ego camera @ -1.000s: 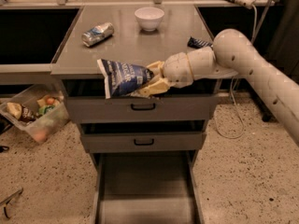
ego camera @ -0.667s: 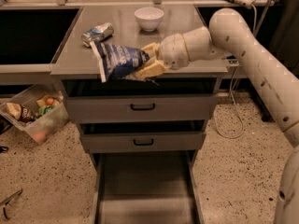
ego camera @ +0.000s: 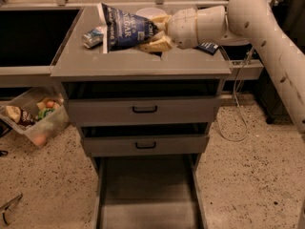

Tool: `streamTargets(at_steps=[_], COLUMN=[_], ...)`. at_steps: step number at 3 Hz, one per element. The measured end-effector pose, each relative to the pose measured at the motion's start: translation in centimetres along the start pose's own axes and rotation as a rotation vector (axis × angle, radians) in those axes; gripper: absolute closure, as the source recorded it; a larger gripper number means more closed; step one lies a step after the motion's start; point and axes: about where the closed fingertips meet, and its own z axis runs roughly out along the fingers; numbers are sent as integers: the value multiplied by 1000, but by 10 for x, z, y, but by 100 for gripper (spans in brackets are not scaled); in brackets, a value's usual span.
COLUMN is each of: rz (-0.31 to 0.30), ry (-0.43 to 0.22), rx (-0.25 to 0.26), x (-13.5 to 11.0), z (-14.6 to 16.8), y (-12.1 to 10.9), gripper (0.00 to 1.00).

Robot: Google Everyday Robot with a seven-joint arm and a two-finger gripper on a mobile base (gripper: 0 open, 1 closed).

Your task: Pick blue chip bag from bottom drawer and place on counter

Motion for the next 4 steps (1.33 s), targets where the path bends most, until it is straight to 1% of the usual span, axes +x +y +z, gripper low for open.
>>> streamTargets(at_steps=[1,2,3,4], rz=[26,98,182,277], ry=[53,112,165,247], rx=[133,272,375,406], x=[21,60,99,130], z=[8,23,37,50], y=[-23,-64,-100,-117], gripper=[100,100,100,100])
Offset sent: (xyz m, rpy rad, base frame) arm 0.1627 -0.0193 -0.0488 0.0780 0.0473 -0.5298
